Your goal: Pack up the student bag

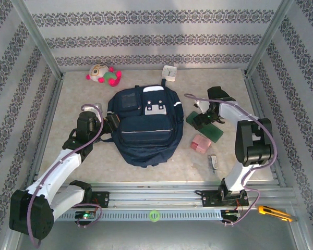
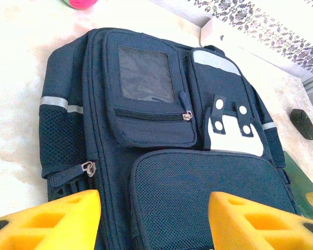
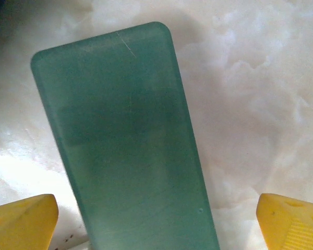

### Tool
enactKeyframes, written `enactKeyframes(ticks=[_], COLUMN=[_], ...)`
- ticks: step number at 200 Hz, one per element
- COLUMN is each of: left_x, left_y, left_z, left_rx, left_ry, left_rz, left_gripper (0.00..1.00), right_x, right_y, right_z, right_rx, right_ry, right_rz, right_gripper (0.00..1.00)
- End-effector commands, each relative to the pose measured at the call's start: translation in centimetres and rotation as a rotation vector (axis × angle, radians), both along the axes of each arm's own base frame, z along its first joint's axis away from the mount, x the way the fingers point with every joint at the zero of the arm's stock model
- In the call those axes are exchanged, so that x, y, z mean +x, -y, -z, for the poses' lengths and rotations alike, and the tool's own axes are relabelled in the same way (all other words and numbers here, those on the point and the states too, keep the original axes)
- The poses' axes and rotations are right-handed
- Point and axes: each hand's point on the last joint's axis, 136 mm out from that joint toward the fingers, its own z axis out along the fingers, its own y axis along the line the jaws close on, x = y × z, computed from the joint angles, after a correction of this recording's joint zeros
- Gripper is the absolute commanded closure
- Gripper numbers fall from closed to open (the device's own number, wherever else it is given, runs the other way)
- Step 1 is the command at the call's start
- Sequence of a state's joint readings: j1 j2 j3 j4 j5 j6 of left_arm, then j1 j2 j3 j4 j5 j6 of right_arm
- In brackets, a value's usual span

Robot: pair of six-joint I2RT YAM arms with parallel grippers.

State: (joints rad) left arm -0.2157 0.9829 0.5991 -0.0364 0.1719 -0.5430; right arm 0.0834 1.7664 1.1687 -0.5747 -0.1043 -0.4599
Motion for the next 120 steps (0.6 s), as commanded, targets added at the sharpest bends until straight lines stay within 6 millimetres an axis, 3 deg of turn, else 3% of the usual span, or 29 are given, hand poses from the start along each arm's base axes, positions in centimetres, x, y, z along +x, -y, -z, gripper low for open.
enactKeyframes(ticks=[1,21,75,120], left_x=[0.4,0.5,0.8,0.9], left_y=[-0.3,-0.4,-0.3,-0.4], left_z=[-0.6,-0.4,-0.6,-0.6], left_rx=[0.025,0.022,0.020,0.031], left_ry=[0.024,0.021,0.013,0.005], left_rz=[-0.004,-0.015,-0.012,-0.015], left_gripper=[0.44,0.44,0.44,0.44], right_x=[-0.3,-0.3,2.0,2.9], right_y=[-0.4,-0.8,0.8,0.5], right_z=[0.8,1.6,3.1,3.9], right_rx=[-0.045,-0.051,-0.153,-0.108], right_ry=[-0.034,-0.052,-0.055,-0.090], right_rz=[-0.100,-0.132,-0.099,-0.100], right_gripper=[0.03,0.02,0.02,0.04])
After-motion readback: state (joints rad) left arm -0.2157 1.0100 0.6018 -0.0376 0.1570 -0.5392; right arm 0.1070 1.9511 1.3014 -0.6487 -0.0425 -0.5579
